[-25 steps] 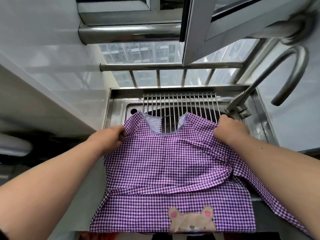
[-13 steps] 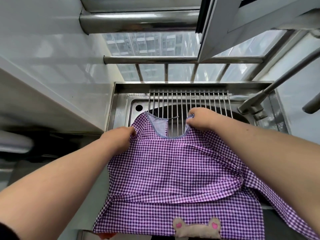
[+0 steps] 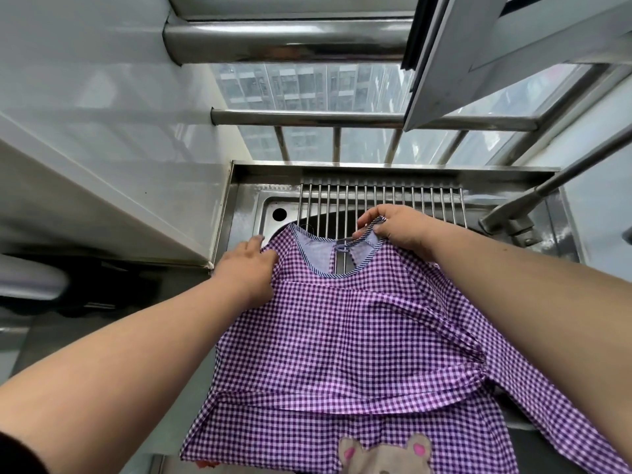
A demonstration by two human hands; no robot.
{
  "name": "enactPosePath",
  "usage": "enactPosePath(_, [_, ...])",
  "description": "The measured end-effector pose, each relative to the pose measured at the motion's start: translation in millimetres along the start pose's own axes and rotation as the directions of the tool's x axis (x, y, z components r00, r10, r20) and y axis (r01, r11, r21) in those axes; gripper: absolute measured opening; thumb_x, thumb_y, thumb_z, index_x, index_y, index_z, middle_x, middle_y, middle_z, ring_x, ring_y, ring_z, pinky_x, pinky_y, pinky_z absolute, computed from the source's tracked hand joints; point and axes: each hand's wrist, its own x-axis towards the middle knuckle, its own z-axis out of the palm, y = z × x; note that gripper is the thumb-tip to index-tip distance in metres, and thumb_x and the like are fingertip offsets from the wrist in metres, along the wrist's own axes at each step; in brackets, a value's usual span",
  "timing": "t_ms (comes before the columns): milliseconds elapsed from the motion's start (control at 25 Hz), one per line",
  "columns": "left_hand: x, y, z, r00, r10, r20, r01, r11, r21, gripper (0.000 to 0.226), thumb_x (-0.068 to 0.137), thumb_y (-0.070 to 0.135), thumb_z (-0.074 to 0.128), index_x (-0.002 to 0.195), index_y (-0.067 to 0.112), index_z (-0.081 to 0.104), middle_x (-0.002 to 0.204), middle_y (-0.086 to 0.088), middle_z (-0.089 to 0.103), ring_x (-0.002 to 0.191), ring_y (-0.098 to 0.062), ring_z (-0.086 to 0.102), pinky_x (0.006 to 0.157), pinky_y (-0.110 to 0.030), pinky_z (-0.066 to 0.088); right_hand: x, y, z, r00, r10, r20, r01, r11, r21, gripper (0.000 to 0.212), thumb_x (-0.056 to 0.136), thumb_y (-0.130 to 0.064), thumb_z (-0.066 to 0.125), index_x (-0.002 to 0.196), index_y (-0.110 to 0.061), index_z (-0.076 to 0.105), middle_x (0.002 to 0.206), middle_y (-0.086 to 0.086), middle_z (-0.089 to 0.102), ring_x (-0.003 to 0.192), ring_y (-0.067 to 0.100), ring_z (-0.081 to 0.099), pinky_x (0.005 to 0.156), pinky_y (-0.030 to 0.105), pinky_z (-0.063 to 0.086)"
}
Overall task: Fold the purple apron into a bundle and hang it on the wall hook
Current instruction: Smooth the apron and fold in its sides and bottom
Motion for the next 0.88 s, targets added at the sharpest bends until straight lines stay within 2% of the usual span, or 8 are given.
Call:
enactPosePath(120, [-9,8,-2,0.961,0.252,-0.118,-0.258,0.966,-0.034,0.057,0.093,0.041,0.06,0.148,0.037,0.047,0.17,0.0,0.026,0.153,-0.026,0.032,0.126,-0.052,0.027,-3,-1,1,0.98,-0.11,-0.164,0.038,0.92,-0.39,0.029,0.105,-0.011,0.052,0.109,-0.033,0.071,0.13,-0.005,0.064,0.07,0.011,0.062,0.055,0.023,0.045])
enactPosePath(240, [-18,29,-3,0.887,0.458,-0.065,-0.46,0.887,-0.026,0.054,0.095,0.045,0.058,0.147,0.044,0.045,0.168,0.01,0.031,0.153,-0.019,0.033,0.128,-0.051,0.026,-11,2,0,0.977,-0.131,-0.165,0.058,0.92,-0.387,0.029,0.103,-0.029,0.064,0.131,-0.025,0.066,0.132,0.001,0.065,0.089,0.008,0.061,0.071,0.021,0.046])
enactPosePath(320, [-15,47,-1,0.907,0.419,-0.048,-0.422,0.895,-0.144,0.054,0.097,0.044,0.061,0.149,0.042,0.046,0.169,0.01,0.031,0.152,-0.019,0.035,0.128,-0.049,0.025,-16,6,-1,0.99,-0.099,-0.103,0.054,0.927,-0.371,0.033,0.099,-0.026,0.068,0.133,-0.022,0.066,0.115,0.001,0.071,0.083,0.01,0.064,0.066,0.021,0.052])
enactPosePath(400, [-10,68,-6,0.949,0.294,-0.11,-0.314,0.88,-0.357,0.056,0.098,0.043,0.063,0.151,0.038,0.044,0.162,0.009,0.042,0.145,-0.019,0.046,0.124,-0.049,0.035,-23,6,-2,0.988,-0.128,-0.09,0.093,0.944,-0.317,0.023,0.1,-0.021,0.067,0.123,-0.024,0.071,0.108,0.001,0.073,0.085,0.012,0.069,0.068,0.024,0.056])
enactPosePath(520, [12,91,-18,0.988,0.127,-0.086,-0.152,0.736,-0.659,0.062,0.1,0.039,0.065,0.156,0.028,0.04,0.15,0.004,0.053,0.127,-0.019,0.059,0.113,-0.047,0.048,-32,3,-4,0.976,-0.196,-0.098,0.183,0.976,-0.121,0.016,0.1,-0.018,0.068,0.113,-0.025,0.073,0.111,-0.003,0.072,0.099,0.012,0.071,0.074,0.021,0.055])
enactPosePath(640, [30,106,-24,0.995,0.098,-0.019,-0.083,0.711,-0.698,0.053,0.098,0.044,0.066,0.145,0.021,0.055,0.138,-0.004,0.059,0.115,-0.023,0.063,0.105,-0.047,0.054,-37,6,-6,0.968,-0.229,-0.103,0.227,0.973,-0.025,0.014,0.099,-0.017,0.069,0.11,-0.025,0.074,0.114,-0.004,0.072,0.1,0.01,0.071,0.074,0.017,0.054])
enactPosePath(760, [38,108,-28,0.999,0.04,0.02,-0.01,0.656,-0.755,0.023,0.101,0.04,0.066,0.103,0.016,0.066,0.109,-0.01,0.069,0.086,-0.02,0.065,0.08,-0.038,0.059,-42,11,-9,0.955,-0.247,-0.163,0.233,0.967,-0.101,0.018,0.1,-0.03,0.068,0.117,-0.025,0.069,0.114,-0.006,0.068,0.105,0.012,0.067,0.088,0.026,0.054])
enactPosePath(880, [39,96,-33,0.999,0.007,0.046,0.032,0.613,-0.79,0.022,0.105,0.032,0.06,0.111,0.01,0.06,0.105,-0.011,0.067,0.086,-0.019,0.063,0.083,-0.04,0.058,-55,27,-15,0.985,-0.153,-0.077,0.133,0.968,-0.213,0.038,0.098,-0.052,0.066,0.124,-0.024,0.058,0.114,-0.006,0.064,0.103,0.014,0.065,0.085,0.029,0.054])
